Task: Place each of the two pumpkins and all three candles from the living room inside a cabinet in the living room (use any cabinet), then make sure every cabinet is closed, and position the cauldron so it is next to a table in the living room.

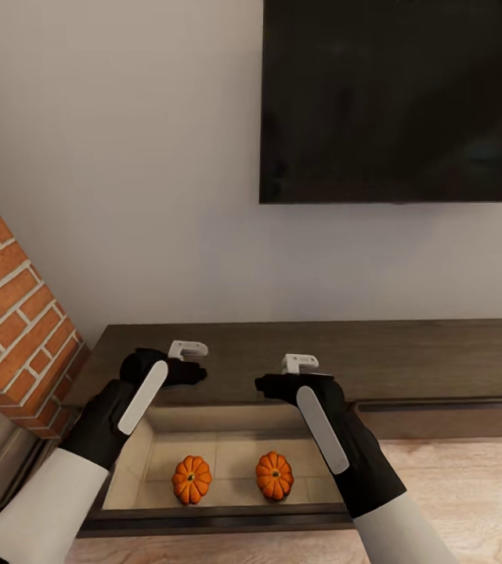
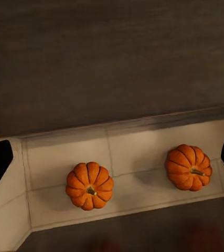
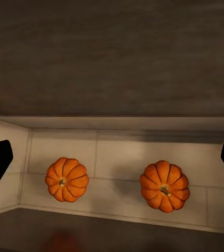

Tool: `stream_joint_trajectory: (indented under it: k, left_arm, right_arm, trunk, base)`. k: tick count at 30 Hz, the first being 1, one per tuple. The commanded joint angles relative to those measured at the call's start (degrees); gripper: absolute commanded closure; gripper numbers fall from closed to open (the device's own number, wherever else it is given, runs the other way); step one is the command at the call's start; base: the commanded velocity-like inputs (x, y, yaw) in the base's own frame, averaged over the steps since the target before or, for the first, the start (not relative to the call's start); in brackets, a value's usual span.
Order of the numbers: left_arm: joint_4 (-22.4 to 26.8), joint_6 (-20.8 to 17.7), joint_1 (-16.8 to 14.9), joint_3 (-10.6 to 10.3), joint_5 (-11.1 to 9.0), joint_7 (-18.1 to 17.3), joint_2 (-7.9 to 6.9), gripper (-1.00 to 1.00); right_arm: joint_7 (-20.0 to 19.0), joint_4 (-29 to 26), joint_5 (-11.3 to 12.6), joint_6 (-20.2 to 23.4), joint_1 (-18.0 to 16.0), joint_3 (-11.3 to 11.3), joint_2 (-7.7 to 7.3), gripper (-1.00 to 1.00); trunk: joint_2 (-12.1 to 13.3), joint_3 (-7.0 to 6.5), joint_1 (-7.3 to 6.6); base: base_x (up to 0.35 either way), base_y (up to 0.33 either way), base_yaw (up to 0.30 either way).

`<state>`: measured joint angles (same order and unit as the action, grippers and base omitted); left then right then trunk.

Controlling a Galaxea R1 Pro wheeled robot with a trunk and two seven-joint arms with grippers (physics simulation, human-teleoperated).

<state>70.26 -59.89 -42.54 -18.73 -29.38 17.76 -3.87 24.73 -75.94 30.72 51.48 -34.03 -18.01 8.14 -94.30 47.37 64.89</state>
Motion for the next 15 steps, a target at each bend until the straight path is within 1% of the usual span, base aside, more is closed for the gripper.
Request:
stream_joint_trajectory:
  k: [1,5,9,15]
  left_arm:
    - [0.6,-0.1,0.0,0.0,-0.6,1.0,-0.06,-1.0]
    - [2.9,-0.1,0.0,0.6,-0.6,2.5,-0.08,-1.0]
    - [3.3,-0.1,0.0,1.0,-0.6,2.9,-0.11,-1.0]
    - [3.4,-0.1,0.0,1.0,-0.6,2.9,-0.09,-1.0]
  right_arm:
    - [0.6,-0.1,0.6,0.1,0.0,-0.1,-0.05,-1.0]
    - [0.7,-0.2,0.6,0.1,0.0,-0.1,-0.12,-1.0]
    - [0.7,-0.3,0.7,0.2,0.0,-0.4,-0.11,-1.0]
    - [0.7,-0.3,0.8,0.3,0.0,-0.5,-0.13,-1.0]
  trunk:
    - [0.4,-0.14,-0.23]
    - [2.0,-0.85,-1.11]
    - [3.6,-1.57,-1.99]
    - [6.0,-2.65,-3.3]
  base:
    - [0.0,0.0,0.0]
    - [0.0,0.0,0.0]
    - [0.0,0.0,0.0]
    - [0.0,0.0,0.0]
